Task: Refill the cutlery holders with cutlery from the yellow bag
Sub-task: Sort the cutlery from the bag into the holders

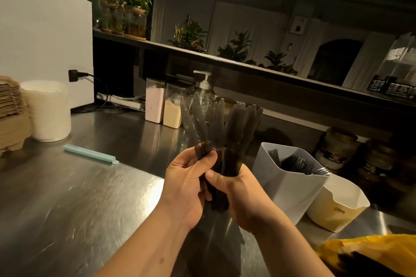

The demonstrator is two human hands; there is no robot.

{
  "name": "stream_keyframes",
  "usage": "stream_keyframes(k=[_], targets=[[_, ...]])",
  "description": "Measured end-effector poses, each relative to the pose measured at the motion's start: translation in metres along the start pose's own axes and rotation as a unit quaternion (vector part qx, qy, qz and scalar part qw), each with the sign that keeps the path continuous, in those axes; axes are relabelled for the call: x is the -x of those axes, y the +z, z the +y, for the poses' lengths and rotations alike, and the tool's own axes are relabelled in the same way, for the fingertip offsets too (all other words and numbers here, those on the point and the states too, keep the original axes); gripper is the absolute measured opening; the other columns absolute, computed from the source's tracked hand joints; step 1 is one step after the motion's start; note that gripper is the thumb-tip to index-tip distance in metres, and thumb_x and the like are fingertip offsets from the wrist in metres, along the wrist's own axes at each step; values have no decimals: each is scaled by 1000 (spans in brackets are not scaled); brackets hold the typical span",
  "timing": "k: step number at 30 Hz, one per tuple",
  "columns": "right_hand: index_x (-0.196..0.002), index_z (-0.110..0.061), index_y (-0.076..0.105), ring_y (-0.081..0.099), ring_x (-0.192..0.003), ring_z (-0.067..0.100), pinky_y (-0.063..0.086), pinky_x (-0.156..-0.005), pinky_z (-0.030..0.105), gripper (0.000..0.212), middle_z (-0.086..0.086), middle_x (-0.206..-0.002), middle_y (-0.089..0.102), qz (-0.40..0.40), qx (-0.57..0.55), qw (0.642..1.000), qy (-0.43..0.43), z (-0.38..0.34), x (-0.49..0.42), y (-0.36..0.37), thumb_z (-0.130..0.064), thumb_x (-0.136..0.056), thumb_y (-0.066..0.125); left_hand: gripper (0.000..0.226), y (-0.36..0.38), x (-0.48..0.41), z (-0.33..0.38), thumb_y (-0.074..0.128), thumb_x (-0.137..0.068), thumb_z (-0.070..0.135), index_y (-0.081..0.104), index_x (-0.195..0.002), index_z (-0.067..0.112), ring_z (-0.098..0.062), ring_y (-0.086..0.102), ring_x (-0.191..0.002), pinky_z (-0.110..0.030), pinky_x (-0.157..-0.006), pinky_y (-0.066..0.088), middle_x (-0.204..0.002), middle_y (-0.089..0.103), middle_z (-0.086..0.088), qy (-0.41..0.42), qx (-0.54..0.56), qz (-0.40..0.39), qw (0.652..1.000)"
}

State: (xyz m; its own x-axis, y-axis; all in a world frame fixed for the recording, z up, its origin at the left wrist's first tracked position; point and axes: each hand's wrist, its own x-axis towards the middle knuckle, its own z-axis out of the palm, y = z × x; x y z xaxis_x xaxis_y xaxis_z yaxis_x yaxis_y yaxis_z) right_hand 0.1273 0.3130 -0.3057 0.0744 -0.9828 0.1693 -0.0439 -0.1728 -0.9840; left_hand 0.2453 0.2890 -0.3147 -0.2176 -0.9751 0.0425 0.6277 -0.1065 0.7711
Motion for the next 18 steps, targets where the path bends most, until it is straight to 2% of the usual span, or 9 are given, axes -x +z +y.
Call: stream_keyframes(k=[4,8,11,14,18], targets=[[-106,-11,72,69,-76,17,53,-70,32,13,7,-83,72,9,-8,1000,-1,1,0,1,-9,-98,61,9,0,-2,0,74,-82,14,77,-90,17,-32,71,-107,-44,-82,55,-108,75,-13,-21,12,7,1000],[-111,-13,72,73,-94,26,57,-81,39,17,11,-98,76,24,-7,1000,13,4,0,2,-12,-96,66,7,0,-2,-2,77,-75,15,78,-75,22,-31,72,-104,-52,-92,55,-101,77,-10,-27,8,23,999],[-107,-17,74,74,-96,28,59,-88,46,14,11,-98,76,33,19,999,24,6,0,2,-15,-95,67,9,-1,-3,-3,80,-66,17,76,-68,24,-31,73,-101,-51,-89,57,-95,77,-10,-23,13,41,999],[-108,-16,73,74,-97,27,58,-90,48,15,10,-98,76,31,21,999,31,4,1,2,-13,-94,68,9,-1,-5,-4,81,-65,15,75,-67,22,-30,74,-97,-46,-79,58,-95,76,-12,-24,19,37,999],[-105,-18,74,74,-95,23,60,-82,36,15,6,-96,77,26,20,999,30,3,1,3,-11,-94,67,14,-2,-7,-6,80,-68,11,72,-63,22,-27,76,-88,-37,-66,58,-87,75,-10,-22,29,34,999]])
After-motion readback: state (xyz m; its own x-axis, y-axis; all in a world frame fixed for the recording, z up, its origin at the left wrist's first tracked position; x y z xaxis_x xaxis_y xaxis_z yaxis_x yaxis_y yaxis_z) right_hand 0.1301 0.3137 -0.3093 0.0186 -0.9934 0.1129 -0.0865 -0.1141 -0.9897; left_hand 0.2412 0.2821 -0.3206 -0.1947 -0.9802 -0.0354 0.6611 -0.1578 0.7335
